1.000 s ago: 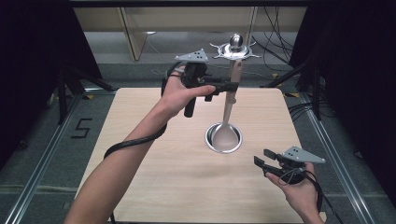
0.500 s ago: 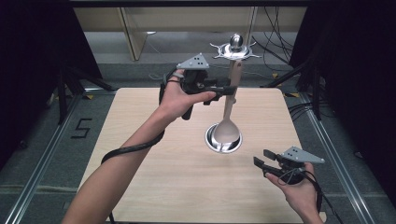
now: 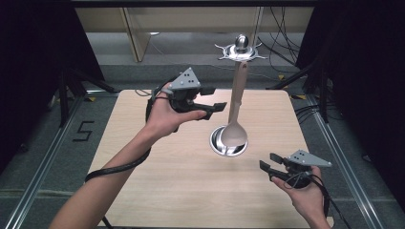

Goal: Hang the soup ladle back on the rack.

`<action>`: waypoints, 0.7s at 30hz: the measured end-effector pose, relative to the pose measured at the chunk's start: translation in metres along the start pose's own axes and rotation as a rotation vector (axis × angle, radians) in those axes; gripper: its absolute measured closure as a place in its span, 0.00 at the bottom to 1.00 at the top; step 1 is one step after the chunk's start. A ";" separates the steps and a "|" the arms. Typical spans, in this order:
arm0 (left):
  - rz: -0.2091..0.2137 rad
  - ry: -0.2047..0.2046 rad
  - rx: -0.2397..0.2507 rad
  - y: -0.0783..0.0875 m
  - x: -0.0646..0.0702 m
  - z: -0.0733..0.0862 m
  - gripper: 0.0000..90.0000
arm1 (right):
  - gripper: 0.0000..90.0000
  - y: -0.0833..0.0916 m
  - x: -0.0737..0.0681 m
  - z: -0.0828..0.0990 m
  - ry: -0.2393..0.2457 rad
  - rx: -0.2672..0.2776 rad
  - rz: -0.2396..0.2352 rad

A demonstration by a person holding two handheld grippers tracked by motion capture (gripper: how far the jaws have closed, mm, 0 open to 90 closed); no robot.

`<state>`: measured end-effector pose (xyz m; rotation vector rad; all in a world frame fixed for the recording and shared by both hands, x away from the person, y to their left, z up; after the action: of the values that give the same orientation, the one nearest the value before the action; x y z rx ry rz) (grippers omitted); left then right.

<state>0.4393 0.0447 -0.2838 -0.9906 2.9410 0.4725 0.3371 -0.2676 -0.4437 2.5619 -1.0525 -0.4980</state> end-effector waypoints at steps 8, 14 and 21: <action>-0.031 -0.018 -0.020 0.029 0.001 0.030 0.36 | 0.51 0.000 -0.001 0.000 -0.017 -0.009 -0.006; -0.062 0.003 -0.038 0.054 -0.002 0.056 0.35 | 0.51 0.000 -0.003 0.001 -0.045 -0.017 0.002; -0.118 0.002 -0.041 0.081 -0.011 0.089 0.35 | 0.50 0.000 -0.003 0.001 -0.052 -0.023 0.007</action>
<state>0.3923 0.1373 -0.3449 -1.1616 2.8640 0.5302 0.3343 -0.2655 -0.4443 2.5373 -1.0671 -0.5747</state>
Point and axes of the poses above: each handheld gripper's, and its own axes: y roughly backward along the jaws, z roughly out of its underside, x roughly to its right, the point moved 2 cm from there along -y, roughly forward along the jaws, and after that the axes turned 9 degrees about -z, right-handed, at the moved point
